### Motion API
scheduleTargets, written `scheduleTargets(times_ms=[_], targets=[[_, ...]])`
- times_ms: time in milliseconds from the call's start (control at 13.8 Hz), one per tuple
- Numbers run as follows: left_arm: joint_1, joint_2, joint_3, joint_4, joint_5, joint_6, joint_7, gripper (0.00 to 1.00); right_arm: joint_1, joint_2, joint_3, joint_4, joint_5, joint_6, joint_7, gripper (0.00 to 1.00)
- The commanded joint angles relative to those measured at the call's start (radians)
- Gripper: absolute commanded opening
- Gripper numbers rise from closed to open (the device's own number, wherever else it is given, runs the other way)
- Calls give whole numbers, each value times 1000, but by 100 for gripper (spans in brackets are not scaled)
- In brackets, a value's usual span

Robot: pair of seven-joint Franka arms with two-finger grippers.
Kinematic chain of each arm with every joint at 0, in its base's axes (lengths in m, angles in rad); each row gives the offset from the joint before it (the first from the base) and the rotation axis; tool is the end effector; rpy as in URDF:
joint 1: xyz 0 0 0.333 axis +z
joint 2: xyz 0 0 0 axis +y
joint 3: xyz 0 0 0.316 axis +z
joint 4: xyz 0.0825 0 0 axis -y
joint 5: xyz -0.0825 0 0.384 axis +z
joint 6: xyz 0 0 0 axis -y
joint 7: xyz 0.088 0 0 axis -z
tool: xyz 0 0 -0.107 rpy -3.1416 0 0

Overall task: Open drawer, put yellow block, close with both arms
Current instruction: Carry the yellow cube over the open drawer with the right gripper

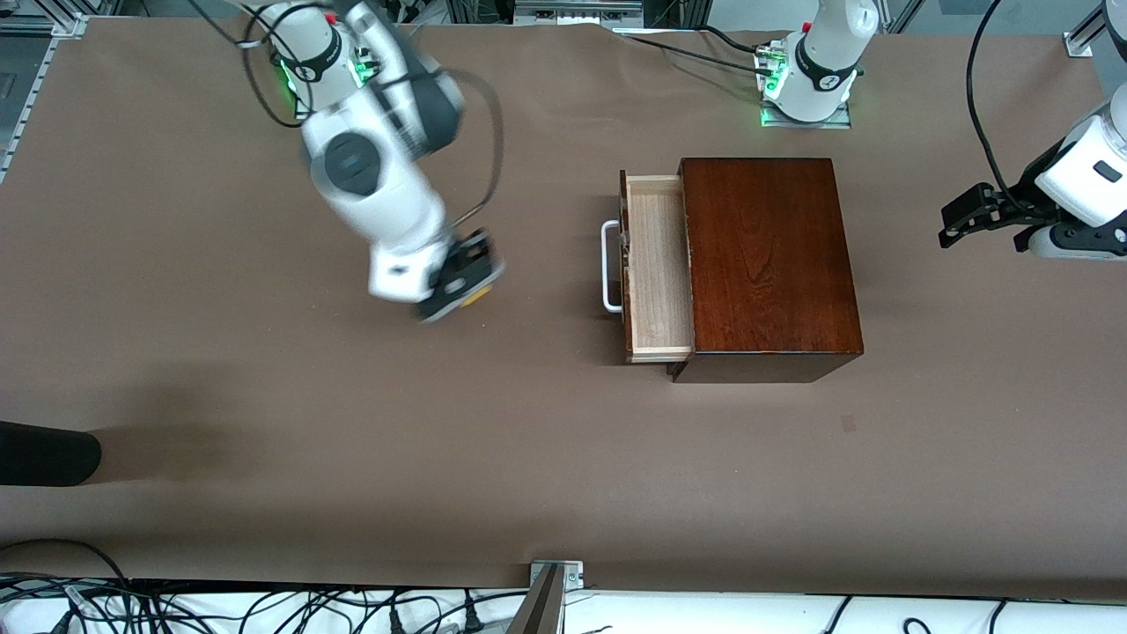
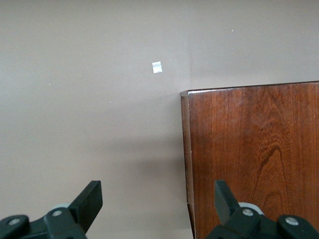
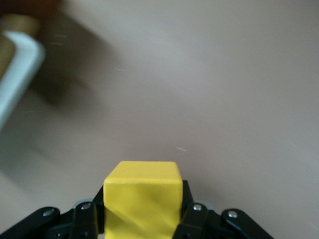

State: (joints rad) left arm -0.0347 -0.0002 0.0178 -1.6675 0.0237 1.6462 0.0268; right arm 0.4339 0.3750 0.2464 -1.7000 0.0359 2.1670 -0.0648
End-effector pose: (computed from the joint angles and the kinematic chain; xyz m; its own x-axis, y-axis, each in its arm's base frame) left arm 0.5583 -0.0071 0.5853 0.9987 -0.0455 -0.0217 -0.0460 -0.9987 -0.0230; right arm 0.5266 0.4070 0.3919 0.7610 0.6399 0.1072 0.6487 -0.7524 -0.1140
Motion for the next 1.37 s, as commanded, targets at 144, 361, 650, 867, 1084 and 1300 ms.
scheduleTargets(times_ms=[144,361,650,867,1084,1300], targets=[[-2,3,1,29,-14,-36,27,100,251,174,-12,273,-115,-9,-1,0],[-2,3,1,29,-16,-37,28,100,348,290,-12,429,-238,-18,-35,0],[1,3,1,28,-16,-37,28,100,440,386,-13,560,-332,-97,-128,0],[1,5,1,28,-18,-37,28,100,457,404,-16,573,-349,-92,-210,0],[2,5,1,28,-19,-37,28,100,448,418,-16,573,-367,-79,-329,0],[4,5,1,28,-19,-37,28,100,447,438,-18,573,-367,-78,-372,0]])
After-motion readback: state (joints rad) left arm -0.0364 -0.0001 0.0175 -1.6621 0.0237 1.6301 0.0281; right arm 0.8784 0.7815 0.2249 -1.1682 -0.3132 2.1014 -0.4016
